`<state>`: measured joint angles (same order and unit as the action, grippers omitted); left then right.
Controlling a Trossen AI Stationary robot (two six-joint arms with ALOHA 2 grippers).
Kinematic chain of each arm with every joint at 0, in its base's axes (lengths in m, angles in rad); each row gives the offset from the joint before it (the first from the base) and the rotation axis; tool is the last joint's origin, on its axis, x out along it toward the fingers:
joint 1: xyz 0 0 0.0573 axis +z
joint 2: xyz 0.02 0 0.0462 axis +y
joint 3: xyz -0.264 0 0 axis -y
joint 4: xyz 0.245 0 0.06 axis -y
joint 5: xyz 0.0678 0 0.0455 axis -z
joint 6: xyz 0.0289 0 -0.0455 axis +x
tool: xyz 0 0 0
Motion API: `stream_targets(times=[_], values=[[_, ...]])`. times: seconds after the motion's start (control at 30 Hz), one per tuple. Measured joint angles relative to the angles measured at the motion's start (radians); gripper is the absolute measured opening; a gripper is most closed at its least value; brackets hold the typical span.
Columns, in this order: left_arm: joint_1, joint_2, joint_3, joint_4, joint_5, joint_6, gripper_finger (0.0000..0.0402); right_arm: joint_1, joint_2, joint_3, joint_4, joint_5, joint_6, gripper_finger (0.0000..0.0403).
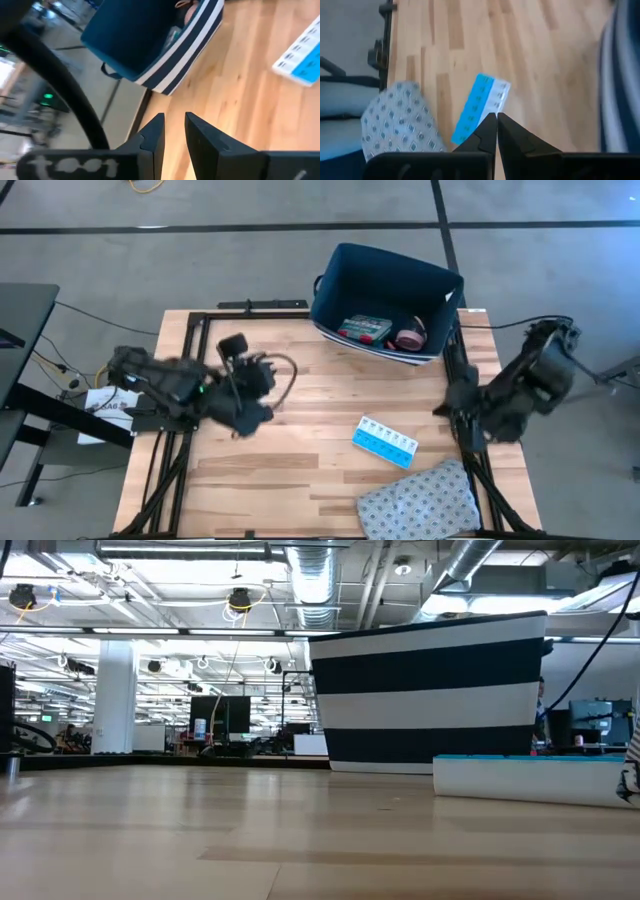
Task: Pick & place medical supplies in basket/bin
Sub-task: Put the pill organizer into the bin
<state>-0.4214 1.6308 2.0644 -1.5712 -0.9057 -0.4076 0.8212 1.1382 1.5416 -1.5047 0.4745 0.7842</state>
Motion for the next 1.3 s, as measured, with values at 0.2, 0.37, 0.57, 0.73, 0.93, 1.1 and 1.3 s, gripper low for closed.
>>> stream_targets(times=[0.2, 0.37, 0.57, 0.73, 0.93, 1.1, 1.3], values=[[-0.041, -0.025, -0.263, 0.051, -0.036, -0.210, 0.0066, 0.147, -0.063, -0.328, 0.241, 0.129, 0.169, 0.0004], [-0.056, -0.025, -0.492, 0.274, 0.022, -0.238, 0.0066, 0.220, -0.048, -0.558, 0.466, 0.209, 0.247, 0.0004], [-0.050, -0.024, -0.742, 0.812, 0.122, -0.044, 0.0066, 0.179, 0.042, -0.745, 0.536, 0.197, 0.465, 0.0004], [-0.032, -0.023, -0.860, 1.121, 0.250, 0.048, 0.0066, 0.123, 0.125, -0.824, 0.592, 0.062, 0.562, 0.0004], [-0.025, -0.023, -0.891, 1.175, 0.253, 0.045, 0.0066, 0.046, 0.249, -0.858, 0.757, -0.116, 0.526, 0.0003], [-0.026, -0.023, -0.891, 1.182, 0.254, 0.040, 0.0066, -0.019, 0.313, -0.854, 0.913, -0.104, 0.430, 0.0003], [-0.026, -0.023, -0.891, 1.181, 0.254, 0.028, 0.0066, -0.133, 0.327, -0.862, 1.200, -0.124, 0.252, 0.0003]])
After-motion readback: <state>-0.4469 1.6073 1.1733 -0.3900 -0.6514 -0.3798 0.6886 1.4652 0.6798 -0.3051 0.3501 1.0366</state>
